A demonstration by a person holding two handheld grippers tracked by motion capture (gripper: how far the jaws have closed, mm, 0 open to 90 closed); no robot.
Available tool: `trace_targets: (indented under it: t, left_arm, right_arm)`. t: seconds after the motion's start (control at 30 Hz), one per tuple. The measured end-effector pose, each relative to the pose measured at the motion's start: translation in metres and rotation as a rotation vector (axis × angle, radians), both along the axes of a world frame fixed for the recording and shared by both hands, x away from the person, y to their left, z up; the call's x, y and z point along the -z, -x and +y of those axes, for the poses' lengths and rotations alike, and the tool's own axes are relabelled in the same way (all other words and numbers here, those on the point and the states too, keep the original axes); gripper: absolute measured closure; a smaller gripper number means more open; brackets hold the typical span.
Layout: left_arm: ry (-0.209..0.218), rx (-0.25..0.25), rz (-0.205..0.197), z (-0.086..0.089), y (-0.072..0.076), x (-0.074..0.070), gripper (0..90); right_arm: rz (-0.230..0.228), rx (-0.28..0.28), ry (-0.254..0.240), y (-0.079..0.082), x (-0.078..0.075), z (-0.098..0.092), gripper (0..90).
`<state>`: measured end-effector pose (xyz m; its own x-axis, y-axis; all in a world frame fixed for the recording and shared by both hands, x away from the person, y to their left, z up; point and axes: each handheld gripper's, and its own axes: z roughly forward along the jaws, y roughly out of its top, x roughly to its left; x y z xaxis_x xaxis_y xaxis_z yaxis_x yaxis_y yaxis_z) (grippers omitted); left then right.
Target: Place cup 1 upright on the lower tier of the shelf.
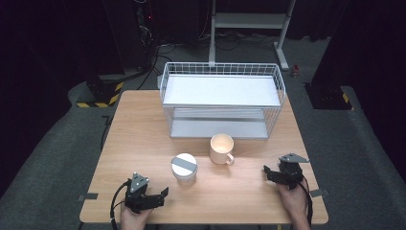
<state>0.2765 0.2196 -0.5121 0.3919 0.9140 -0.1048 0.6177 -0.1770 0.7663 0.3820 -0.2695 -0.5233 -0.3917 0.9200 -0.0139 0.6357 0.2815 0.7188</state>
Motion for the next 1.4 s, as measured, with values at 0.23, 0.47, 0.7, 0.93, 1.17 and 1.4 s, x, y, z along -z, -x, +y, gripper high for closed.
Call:
trace_targets:
  t: [0.23, 0.47, 0.7, 0.93, 1.17, 1.4]
  left_arm:
    - [-0.011, 0.014, -0.003, -0.01, 0.0, -0.002, 9.0]
    - [-0.022, 0.044, -0.007, -0.018, 0.0, -0.005, 9.0]
    - [-0.047, 0.062, -0.012, -0.029, 0.002, -0.006, 9.4]
    - [-0.046, 0.087, -0.02, -0.039, -0.002, -0.008, 9.5]
    - [-0.041, 0.101, -0.026, -0.049, -0.01, -0.011, 9.4]
    - [-0.032, 0.103, -0.036, -0.056, -0.015, -0.012, 9.4]
  right_arm:
    - [0.0, -0.001, 0.002, 0.0, 0.0, 0.0, 25.1]
    - [0.0, -0.001, 0.002, 0.0, 0.0, 0.0, 25.1]
    - [0.0, 0.0, 0.001, 0.0, 0.0, 0.0, 25.1]
    - [0.0, -0.001, 0.002, 0.001, 0.0, 0.0, 25.1]
    - [0.0, -0.001, 0.002, 0.001, 0.0, 0.0, 25.1]
    - [-0.002, -0.006, 0.003, 0.001, 0.0, 0.0, 25.1]
